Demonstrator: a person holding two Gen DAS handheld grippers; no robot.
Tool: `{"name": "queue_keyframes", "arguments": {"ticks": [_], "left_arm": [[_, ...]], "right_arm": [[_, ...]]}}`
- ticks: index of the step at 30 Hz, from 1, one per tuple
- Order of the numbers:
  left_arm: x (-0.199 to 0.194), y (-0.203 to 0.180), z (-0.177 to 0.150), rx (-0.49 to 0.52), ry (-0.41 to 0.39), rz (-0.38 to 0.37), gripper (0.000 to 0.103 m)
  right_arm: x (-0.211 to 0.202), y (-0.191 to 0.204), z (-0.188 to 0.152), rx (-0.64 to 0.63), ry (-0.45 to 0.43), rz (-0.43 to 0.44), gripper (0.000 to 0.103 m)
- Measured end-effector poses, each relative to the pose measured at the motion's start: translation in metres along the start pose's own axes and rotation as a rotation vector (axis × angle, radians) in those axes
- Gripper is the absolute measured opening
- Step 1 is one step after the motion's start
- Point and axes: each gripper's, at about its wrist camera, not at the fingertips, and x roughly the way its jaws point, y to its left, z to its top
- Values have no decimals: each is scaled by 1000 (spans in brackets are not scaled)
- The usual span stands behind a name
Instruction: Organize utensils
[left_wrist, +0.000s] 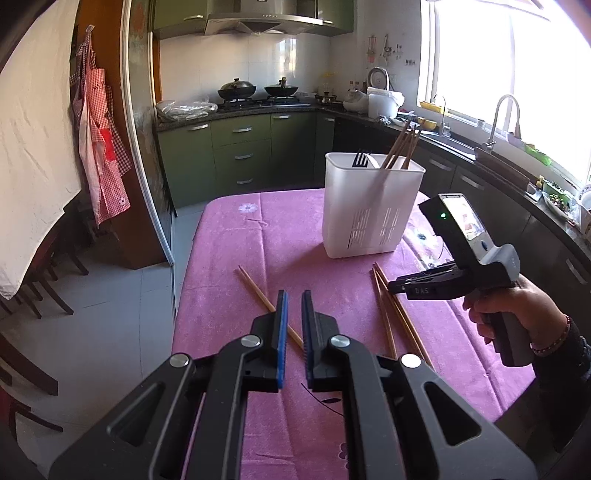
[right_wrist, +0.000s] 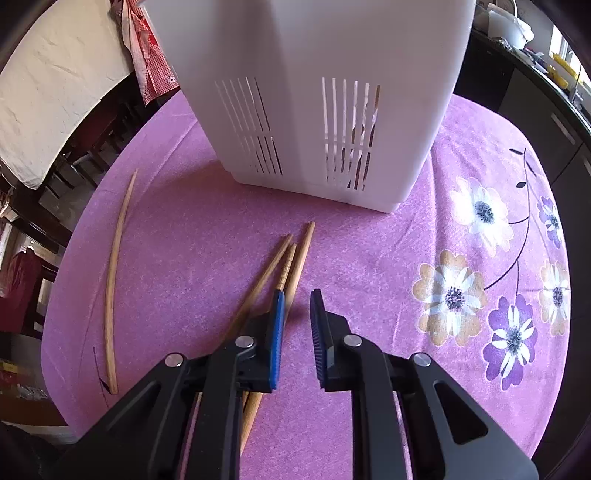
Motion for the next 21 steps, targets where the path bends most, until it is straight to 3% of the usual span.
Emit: {"name": "queue_keyframes", "arguments": {"ticks": [6,8,14,17,18,21], "left_arm": [[7,8,-2,-21,19,-7,7],[8,9,-3,-26,23,-11,7],[21,12,-1,-51,79,-24,10],[36,16,3,-76,124,-31,32],[42,18,4,-93,140,-28,44],[67,24,11,-120,199,-8,50]], "right_arm": [[-1,-2,-2,4,6,-40,14],[3,0,-1,10,28,-13,14],[10,16,7,-51,45,-99,14],[12,19,11,-57,56,-93,10],[13,18,12,-52,57,-87,8],[8,8,10,-25,48,-54,6]]}}
